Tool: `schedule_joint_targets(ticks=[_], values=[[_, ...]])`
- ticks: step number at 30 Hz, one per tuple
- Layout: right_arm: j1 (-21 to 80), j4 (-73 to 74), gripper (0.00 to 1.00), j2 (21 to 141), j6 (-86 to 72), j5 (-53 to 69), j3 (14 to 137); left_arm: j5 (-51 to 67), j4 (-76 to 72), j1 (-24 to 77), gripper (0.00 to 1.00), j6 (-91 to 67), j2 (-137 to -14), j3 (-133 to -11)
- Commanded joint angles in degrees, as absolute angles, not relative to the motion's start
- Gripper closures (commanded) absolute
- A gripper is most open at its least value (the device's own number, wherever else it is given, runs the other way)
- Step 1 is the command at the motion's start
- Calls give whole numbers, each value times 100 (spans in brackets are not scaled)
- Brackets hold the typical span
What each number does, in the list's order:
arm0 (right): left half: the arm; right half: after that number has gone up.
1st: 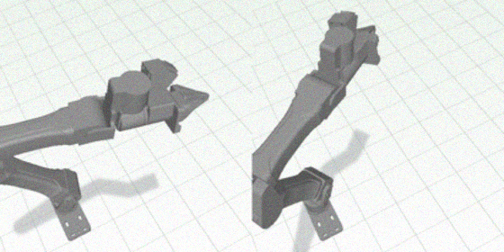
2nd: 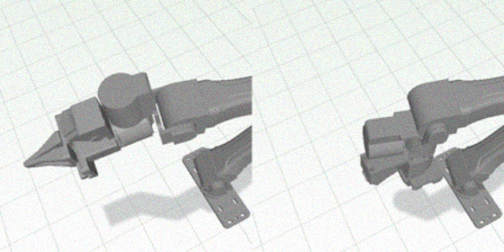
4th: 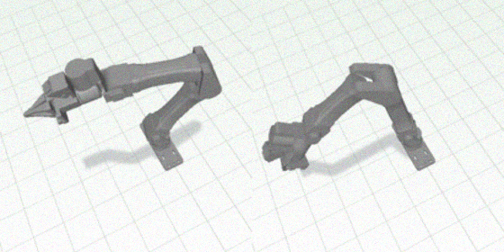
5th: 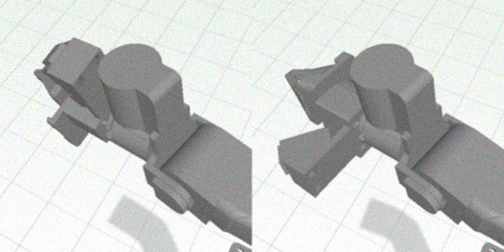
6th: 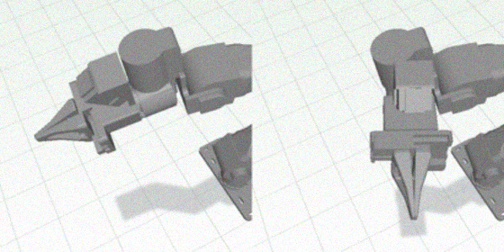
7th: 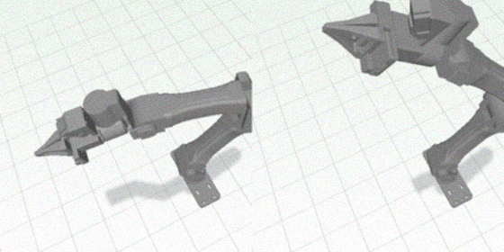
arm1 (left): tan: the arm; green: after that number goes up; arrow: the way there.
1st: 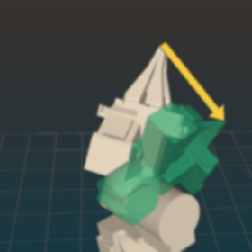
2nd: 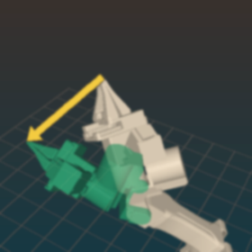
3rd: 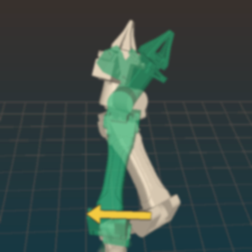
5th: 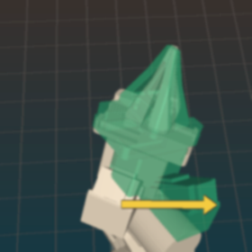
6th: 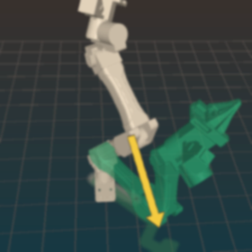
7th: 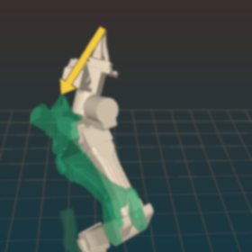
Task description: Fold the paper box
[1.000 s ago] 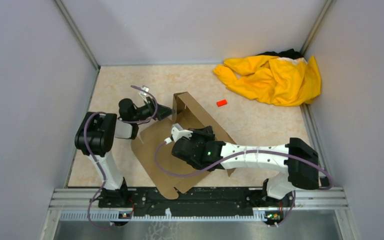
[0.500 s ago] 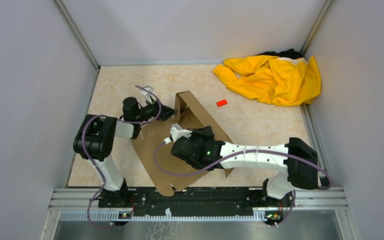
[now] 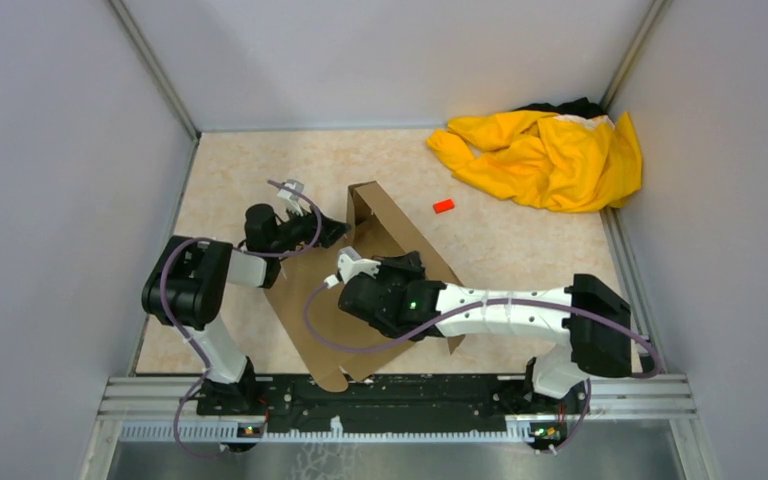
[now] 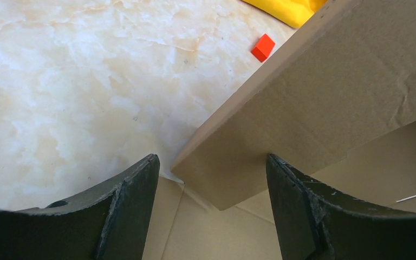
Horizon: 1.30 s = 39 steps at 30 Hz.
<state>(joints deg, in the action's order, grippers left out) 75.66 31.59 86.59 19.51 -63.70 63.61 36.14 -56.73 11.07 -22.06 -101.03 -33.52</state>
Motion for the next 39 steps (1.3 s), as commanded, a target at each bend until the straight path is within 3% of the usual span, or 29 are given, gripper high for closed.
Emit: schedule_joint_targets(ticks=[1,12,39], values=[[7724,3086,100,8891,1922,-5939,6638,3314,-6011,1143,22,-2113,-9998,-3225],[7960,3400,100,9174,1953,-6256,6785,2938,-5883,1045,21,-2104,-9644,-2960],[8164,4025,100,9441,1852,-6233,7013,3715,-6416,973,20,-2312,-9728,-2928]])
